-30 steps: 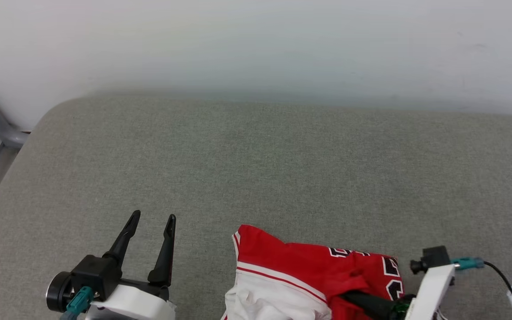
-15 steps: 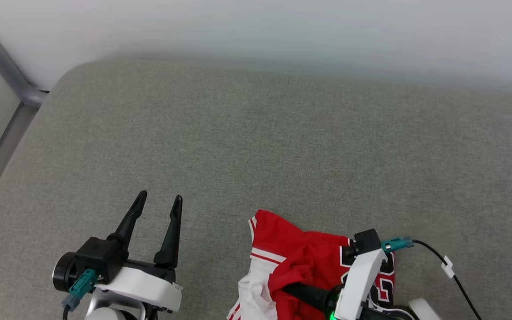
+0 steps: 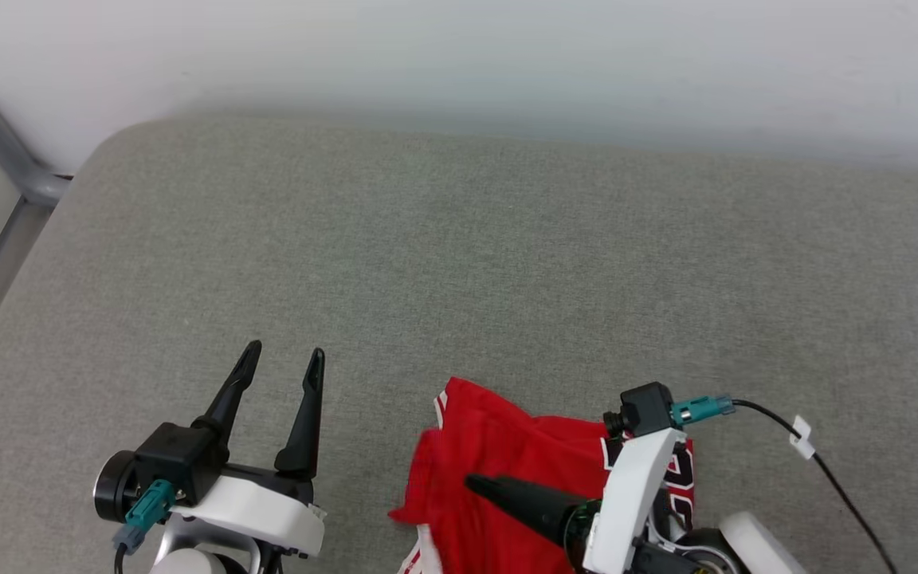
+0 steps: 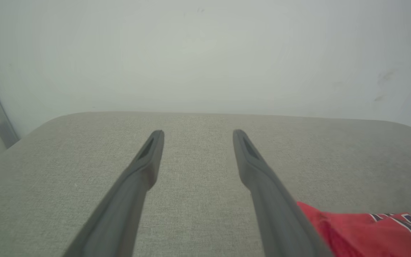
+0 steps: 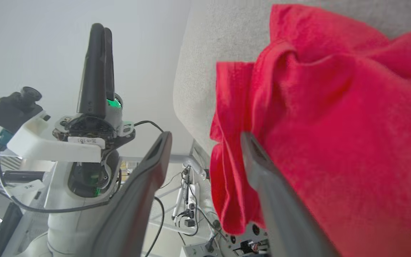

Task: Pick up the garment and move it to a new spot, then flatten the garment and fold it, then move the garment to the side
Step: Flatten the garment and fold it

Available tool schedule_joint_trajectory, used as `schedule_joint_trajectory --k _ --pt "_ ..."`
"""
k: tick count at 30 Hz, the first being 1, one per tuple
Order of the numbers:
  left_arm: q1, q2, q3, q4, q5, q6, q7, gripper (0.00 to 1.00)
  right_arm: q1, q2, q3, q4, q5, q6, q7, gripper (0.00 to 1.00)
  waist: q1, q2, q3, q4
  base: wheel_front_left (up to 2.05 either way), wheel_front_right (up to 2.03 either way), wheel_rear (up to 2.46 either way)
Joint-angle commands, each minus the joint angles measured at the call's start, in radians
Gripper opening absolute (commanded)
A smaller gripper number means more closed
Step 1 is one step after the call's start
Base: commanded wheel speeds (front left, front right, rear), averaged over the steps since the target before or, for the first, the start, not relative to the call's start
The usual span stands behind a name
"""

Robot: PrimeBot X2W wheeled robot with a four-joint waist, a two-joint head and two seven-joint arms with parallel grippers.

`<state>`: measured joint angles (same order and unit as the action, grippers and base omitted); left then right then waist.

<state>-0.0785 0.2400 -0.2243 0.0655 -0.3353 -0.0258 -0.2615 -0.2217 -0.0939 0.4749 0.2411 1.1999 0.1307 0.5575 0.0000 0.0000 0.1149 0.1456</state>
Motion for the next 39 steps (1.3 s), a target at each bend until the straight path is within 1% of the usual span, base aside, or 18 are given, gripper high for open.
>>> schedule_joint_trajectory --k 1,4,6,9,13,17,21,22,23,26,31,35,39 --pt "0.006 -0.003 0.002 0.002 0.008 -0.002 -0.005 1.0 0.002 -0.016 0.007 -0.015 -0.018 0.0 -0.012 1.0 0.0 0.0 -0.011 -0.009 0.0 0.0 0.0" --pt "0.018 -0.004 0.007 0.005 0.01 -0.002 -0.005 1.0 0.018 -0.05 0.008 -0.066 -0.083 0.0 -0.062 1.0 0.0 0.0 -0.028 -0.023 0.0 0.0 0.0" --pt "0.028 -0.003 0.011 0.007 0.013 -0.001 -0.005 1.0 0.031 -0.08 -0.016 -0.079 -0.146 0.0 -0.107 1.0 0.0 0.0 -0.04 -0.032 0.0 0.0 0.0" --pt "0.042 -0.003 0.016 0.006 0.015 0.006 -0.005 1.0 0.055 -0.11 -0.076 -0.085 -0.256 0.0 -0.165 1.0 0.0 0.0 -0.059 -0.048 0.0 0.0 0.0" --pt "0.06 -0.002 0.02 0.008 0.015 0.015 -0.005 1.0 0.096 -0.141 -0.208 -0.087 -0.434 0.0 -0.217 1.0 0.0 0.0 -0.081 -0.07 0.0 0.0 0.0" --pt "0.076 0.001 0.024 0.008 0.013 0.027 -0.004 1.0 0.145 -0.132 -0.373 -0.124 -0.638 0.0 -0.256 1.0 0.0 0.0 -0.102 -0.091 0.0 0.0 0.0" --pt "0.086 0.007 0.027 0.009 0.015 0.04 0.002 1.0 0.192 -0.083 -0.52 -0.206 -0.838 0.0 -0.304 1.0 0.0 0.0 -0.117 -0.11 0.0 0.0 0.0" --pt "0.088 0.008 0.026 0.009 0.017 0.042 0.005 1.0 0.2 -0.062 -0.544 -0.23 -0.871 0.0 -0.321 1.0 0.0 0.0 -0.12 -0.114 0.0 0.0 0.0" --pt "0.088 0.009 0.025 0.009 0.017 0.045 0.006 1.0 0.21 -0.055 -0.56 -0.254 -0.917 0.0 -0.338 1.0 0.0 0.0 -0.122 -0.117 0.0 0.0 0.0" --pt "0.086 0.011 0.024 0.009 0.015 0.05 0.007 1.0 0.238 -0.023 -0.587 -0.314 -1.0 0.0 -0.406 1.0 0.0 0.0 -0.128 -0.123 0.0 0.0 0.0" --pt "0.094 0.011 0.025 0.014 0.017 0.058 0.005 1.0 0.285 0.007 -0.582 -0.354 -1.051 0.0 -0.504 1.0 0.0 0.0 -0.144 -0.131 0.0 0.0 0.0" --pt "0.103 0.012 0.029 0.02 0.017 0.062 0.002 1.0 0.328 0.024 -0.565 -0.364 -1.076 0.0 -0.535 1.0 0.0 0.0 -0.154 -0.138 0.0 0.0 0.0" --pt "0.112 0.012 0.033 0.032 0.013 0.063 0.001 1.0 0.354 0.034 -0.549 -0.376 -1.082 0.0 -0.536 1.0 0.0 0.0 -0.159 -0.144 0.0 0.0 0.0"
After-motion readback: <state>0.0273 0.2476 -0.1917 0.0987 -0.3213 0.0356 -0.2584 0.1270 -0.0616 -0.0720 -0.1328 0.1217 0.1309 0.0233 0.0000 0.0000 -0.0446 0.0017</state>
